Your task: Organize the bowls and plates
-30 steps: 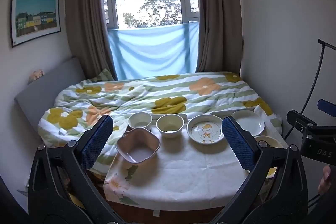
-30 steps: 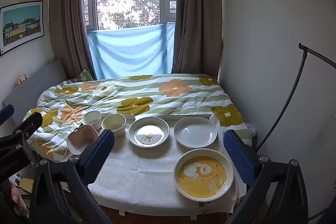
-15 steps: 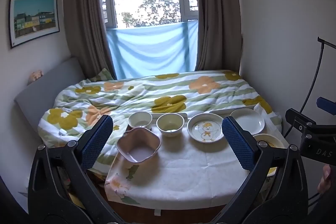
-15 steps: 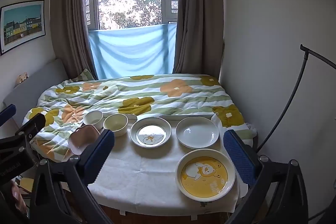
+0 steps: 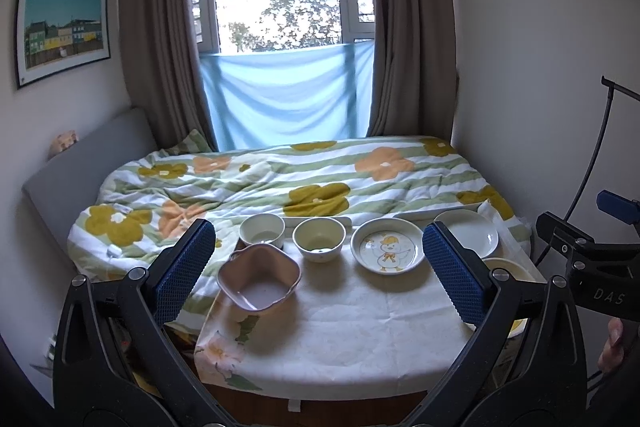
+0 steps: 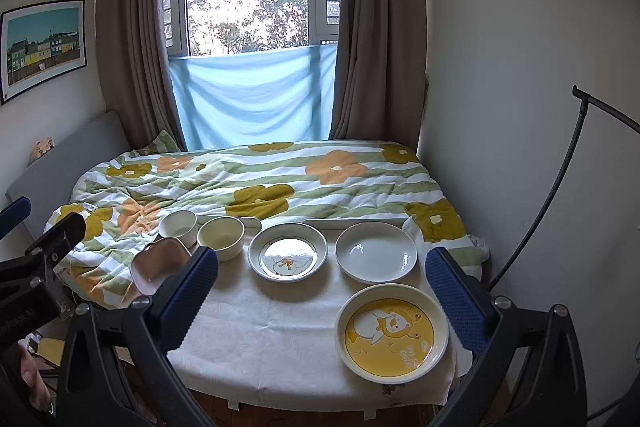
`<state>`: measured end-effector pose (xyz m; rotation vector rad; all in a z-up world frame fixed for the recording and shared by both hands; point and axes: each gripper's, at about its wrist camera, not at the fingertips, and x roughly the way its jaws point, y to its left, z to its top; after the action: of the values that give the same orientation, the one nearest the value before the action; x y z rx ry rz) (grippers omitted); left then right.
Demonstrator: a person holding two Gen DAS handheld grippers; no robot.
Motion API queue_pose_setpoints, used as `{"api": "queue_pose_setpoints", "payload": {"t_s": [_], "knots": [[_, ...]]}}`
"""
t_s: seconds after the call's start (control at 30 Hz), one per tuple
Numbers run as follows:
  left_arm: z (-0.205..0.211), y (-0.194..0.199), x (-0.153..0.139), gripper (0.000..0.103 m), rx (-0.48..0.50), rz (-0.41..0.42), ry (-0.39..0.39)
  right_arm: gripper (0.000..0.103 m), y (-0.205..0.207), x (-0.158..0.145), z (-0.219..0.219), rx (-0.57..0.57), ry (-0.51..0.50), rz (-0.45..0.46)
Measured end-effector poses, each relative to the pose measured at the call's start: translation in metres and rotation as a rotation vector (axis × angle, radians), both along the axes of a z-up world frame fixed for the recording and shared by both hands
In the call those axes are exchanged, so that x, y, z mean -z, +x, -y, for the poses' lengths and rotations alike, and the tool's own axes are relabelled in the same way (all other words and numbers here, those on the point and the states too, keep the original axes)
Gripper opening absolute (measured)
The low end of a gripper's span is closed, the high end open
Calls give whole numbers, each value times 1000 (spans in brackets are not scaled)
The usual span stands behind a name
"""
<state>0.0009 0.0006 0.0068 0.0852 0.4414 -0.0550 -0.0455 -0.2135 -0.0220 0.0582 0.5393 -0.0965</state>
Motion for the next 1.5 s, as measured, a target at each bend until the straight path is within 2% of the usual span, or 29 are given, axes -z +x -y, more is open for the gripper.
{"api": "queue_pose_setpoints", "payload": {"t_s": [1.5], "knots": [[-2, -3, 5, 103, -15, -2, 5, 103, 1, 5, 4, -4, 9, -11]]}}
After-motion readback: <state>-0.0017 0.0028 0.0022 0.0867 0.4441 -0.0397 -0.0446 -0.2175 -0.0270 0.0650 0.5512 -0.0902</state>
